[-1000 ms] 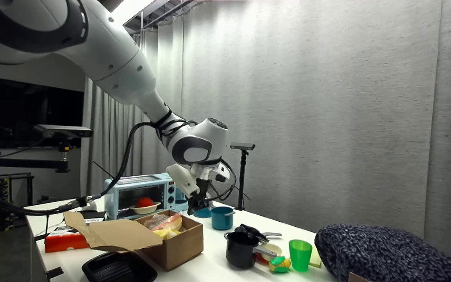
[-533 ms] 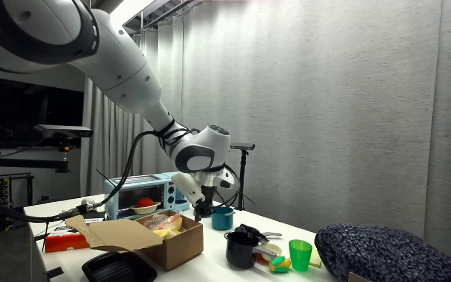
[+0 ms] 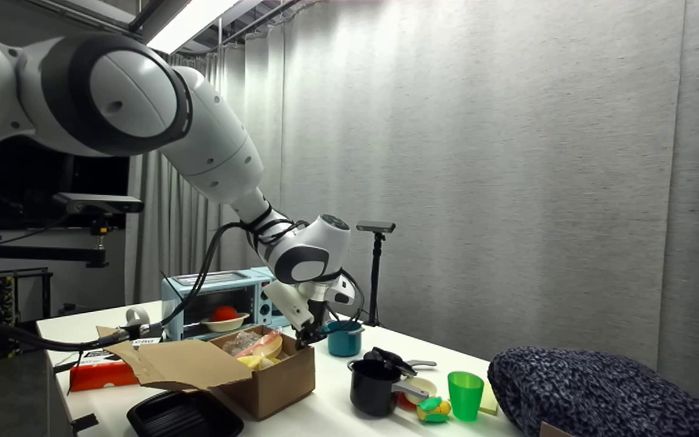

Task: Move the box closer to the blue pot then close it

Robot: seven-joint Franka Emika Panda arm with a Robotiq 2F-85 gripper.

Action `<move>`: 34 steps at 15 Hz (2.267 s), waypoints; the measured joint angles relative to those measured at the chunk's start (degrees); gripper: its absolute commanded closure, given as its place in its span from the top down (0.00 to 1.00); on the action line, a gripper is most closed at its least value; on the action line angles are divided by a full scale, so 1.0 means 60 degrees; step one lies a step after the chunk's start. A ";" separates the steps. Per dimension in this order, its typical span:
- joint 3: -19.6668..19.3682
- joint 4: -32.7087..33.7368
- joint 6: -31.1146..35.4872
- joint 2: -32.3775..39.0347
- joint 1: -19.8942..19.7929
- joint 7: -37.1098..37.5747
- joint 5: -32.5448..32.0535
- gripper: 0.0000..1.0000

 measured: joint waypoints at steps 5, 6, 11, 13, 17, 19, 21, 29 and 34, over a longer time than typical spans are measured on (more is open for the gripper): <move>-0.0478 0.0586 0.0461 0.0701 0.0591 0.1148 -0.1806 0.00; -0.0637 0.0721 0.0647 0.0790 0.0748 0.1469 -0.2160 0.00; -0.1383 0.1805 0.1175 0.1452 0.1239 0.2848 -0.3258 0.00; -0.1628 0.2376 0.1173 0.1805 0.1330 0.3201 -0.3547 0.00; -0.1983 0.3449 0.1127 0.2560 0.1513 0.3664 -0.4018 0.00; -0.2077 0.3922 0.1095 0.2863 0.1586 0.3778 -0.4079 0.00; -0.2066 0.4290 0.1071 0.3060 0.1608 0.3824 -0.4079 0.00; -0.1138 0.5141 -0.0132 0.2626 0.1379 0.3560 -0.3546 0.00; -0.0152 0.5193 -0.2295 0.1779 0.0805 0.2315 -0.2550 0.00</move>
